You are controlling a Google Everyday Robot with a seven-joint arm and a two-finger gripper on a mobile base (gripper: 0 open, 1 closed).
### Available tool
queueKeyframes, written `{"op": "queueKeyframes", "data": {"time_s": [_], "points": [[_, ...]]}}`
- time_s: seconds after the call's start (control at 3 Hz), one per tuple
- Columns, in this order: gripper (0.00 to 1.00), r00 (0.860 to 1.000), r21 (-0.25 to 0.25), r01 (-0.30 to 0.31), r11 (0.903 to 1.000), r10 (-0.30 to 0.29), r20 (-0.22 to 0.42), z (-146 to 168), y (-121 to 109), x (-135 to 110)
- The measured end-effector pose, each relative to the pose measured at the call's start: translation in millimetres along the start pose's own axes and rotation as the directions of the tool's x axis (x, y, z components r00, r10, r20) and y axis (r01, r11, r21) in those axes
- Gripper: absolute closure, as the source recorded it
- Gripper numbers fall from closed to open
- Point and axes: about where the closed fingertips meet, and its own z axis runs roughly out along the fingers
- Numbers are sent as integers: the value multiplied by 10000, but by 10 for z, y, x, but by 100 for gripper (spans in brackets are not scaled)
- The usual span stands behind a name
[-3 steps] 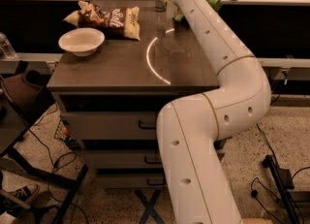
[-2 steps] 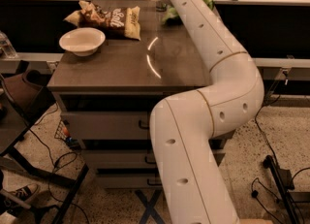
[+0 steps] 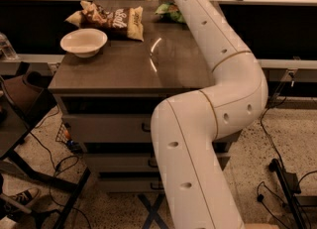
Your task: Move green rice chip bag near redbull can
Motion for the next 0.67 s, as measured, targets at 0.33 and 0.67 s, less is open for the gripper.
{"op": "queueKeyframes", "data": {"time_s": [0.33,0.67], "points": [[0,10000,-2,8,10000,-8,-60,35,7,36],[0,10000,-2,8,10000,-8,-60,35,7,36]]}}
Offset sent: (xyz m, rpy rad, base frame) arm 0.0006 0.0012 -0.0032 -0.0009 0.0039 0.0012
